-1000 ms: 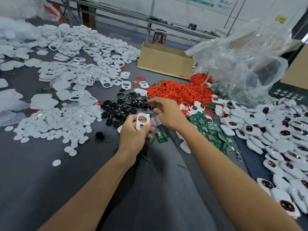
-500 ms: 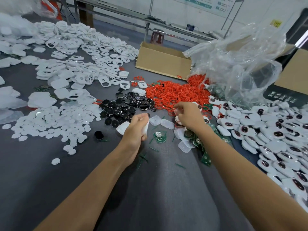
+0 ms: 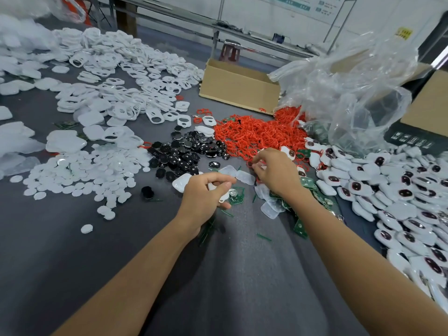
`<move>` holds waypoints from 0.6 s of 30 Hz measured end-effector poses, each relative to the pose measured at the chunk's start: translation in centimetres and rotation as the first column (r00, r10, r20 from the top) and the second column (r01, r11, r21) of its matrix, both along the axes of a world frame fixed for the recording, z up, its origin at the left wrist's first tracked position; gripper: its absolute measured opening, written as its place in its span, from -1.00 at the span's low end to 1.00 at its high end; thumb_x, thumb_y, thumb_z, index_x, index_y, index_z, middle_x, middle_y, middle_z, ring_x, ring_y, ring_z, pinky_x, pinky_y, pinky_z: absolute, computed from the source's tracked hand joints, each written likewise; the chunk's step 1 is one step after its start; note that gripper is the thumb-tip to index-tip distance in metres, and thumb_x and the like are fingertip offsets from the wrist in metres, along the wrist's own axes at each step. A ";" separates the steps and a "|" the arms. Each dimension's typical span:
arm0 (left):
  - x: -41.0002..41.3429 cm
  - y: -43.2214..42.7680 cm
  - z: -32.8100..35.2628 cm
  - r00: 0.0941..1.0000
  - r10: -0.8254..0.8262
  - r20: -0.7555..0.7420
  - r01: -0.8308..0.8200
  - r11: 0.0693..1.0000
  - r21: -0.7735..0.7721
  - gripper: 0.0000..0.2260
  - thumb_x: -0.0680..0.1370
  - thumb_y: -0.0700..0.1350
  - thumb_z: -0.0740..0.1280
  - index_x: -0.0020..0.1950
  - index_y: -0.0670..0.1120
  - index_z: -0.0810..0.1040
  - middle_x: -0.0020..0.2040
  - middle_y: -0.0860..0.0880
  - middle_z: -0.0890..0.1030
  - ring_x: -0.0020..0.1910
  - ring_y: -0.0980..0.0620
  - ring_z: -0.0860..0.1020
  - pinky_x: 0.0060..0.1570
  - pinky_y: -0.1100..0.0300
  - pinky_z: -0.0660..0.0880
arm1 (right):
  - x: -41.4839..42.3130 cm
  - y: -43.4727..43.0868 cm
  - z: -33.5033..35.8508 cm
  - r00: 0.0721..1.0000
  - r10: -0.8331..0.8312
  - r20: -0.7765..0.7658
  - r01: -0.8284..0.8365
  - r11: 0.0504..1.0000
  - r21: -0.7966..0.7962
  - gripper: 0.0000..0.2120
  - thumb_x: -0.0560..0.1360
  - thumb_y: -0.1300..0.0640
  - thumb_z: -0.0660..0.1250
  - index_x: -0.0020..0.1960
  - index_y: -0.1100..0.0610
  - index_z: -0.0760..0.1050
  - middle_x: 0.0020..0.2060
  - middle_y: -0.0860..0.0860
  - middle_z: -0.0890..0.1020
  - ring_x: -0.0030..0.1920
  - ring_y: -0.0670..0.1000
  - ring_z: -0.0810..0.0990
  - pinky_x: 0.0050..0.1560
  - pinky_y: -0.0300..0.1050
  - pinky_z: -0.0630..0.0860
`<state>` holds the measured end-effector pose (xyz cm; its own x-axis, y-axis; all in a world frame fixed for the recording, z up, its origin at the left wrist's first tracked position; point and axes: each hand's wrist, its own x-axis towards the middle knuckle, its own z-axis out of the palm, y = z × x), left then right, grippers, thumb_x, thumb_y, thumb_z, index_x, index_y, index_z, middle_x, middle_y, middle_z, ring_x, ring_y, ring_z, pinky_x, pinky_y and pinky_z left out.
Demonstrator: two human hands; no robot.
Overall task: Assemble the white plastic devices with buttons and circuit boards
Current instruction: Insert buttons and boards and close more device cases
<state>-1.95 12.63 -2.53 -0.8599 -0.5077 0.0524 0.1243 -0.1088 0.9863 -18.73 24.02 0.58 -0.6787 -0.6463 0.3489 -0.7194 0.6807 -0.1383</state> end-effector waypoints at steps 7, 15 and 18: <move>0.2 0.0 0.0 1.000 -0.002 0.026 0.003 1.000 -0.027 -0.82 0.54 -0.29 0.36 -0.12 -0.05 0.70 0.02 -0.27 0.57 -0.20 0.02 0.55 -0.29 0.18 0.59 | -1.0 -0.9 -0.7 0.999 -0.043 0.019 0.040 0.991 0.124 -0.85 0.50 0.20 0.29 -0.02 0.24 0.60 0.10 0.16 0.51 0.16 0.20 0.41 0.11 0.05 0.40; 0.0 0.4 0.6 0.993 0.115 -0.015 -0.115 0.993 -0.005 -0.90 0.51 -0.08 0.42 -0.16 0.00 0.73 -0.15 -0.12 0.65 -0.27 0.09 0.49 -0.36 0.14 0.60 | 5.7 0.0 0.8 0.731 0.327 0.599 0.044 0.853 -0.520 -0.82 0.63 0.29 0.09 -0.14 0.23 0.37 -0.39 0.08 0.52 -0.44 -0.07 0.52 -0.32 -0.21 0.48; 0.0 0.3 0.6 0.991 0.122 -0.053 -0.126 0.989 -0.072 -0.94 0.43 -0.08 0.51 -0.12 0.04 0.73 -0.17 -0.01 0.65 -0.28 0.13 0.54 -0.33 0.14 0.58 | 8.2 0.1 0.0 0.703 0.346 0.621 0.018 0.865 -0.502 -0.76 0.62 0.30 0.12 -0.21 0.16 0.38 -0.49 0.06 0.48 -0.52 -0.02 0.45 -0.38 -0.12 0.43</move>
